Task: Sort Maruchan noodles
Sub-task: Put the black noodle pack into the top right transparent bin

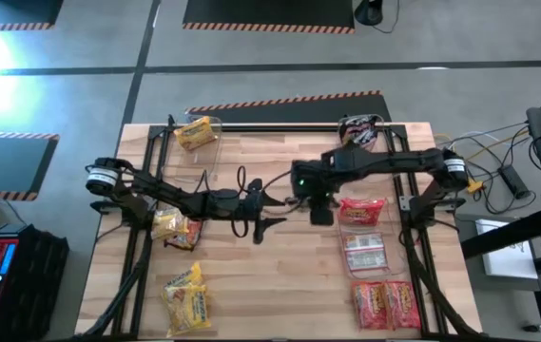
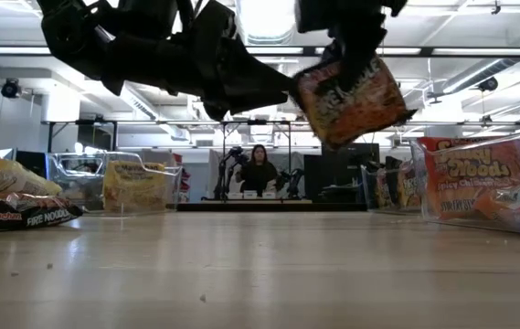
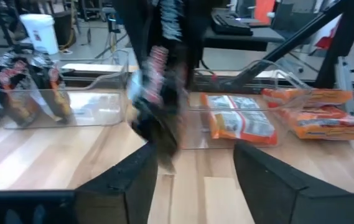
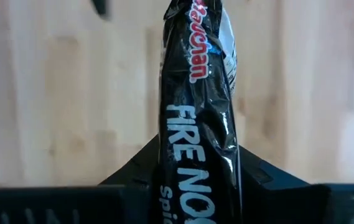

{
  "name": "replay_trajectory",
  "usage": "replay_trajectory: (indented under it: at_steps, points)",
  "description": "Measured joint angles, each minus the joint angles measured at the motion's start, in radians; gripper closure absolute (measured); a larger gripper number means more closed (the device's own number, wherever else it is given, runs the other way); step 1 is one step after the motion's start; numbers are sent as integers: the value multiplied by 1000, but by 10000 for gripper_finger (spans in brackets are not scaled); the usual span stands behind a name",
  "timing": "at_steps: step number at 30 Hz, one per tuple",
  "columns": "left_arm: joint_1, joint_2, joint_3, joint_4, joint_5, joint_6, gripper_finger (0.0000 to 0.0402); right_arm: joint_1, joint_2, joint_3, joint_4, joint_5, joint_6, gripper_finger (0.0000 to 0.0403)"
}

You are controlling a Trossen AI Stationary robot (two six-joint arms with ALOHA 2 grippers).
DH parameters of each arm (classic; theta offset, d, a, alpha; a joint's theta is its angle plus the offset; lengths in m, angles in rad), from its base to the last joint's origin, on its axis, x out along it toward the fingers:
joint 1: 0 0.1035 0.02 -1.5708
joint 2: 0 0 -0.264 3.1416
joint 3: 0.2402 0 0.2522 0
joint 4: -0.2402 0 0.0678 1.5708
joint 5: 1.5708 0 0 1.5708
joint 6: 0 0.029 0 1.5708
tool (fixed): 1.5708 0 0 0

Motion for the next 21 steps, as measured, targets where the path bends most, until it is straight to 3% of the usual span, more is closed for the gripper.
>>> replay_trajectory:
  at_steps: [6, 15, 21]
  points:
    - [1, 0, 0, -3, -10, 18, 192, -132, -70, 0, -136, 80, -50, 292]
    - [1, 0, 0, -7, -10, 18, 192, -399, -148, 0, -200, 86, -153, 295]
    - [1, 0, 0, -14, -10, 16, 192, -570, -168, 0, -377, 104, -218, 292]
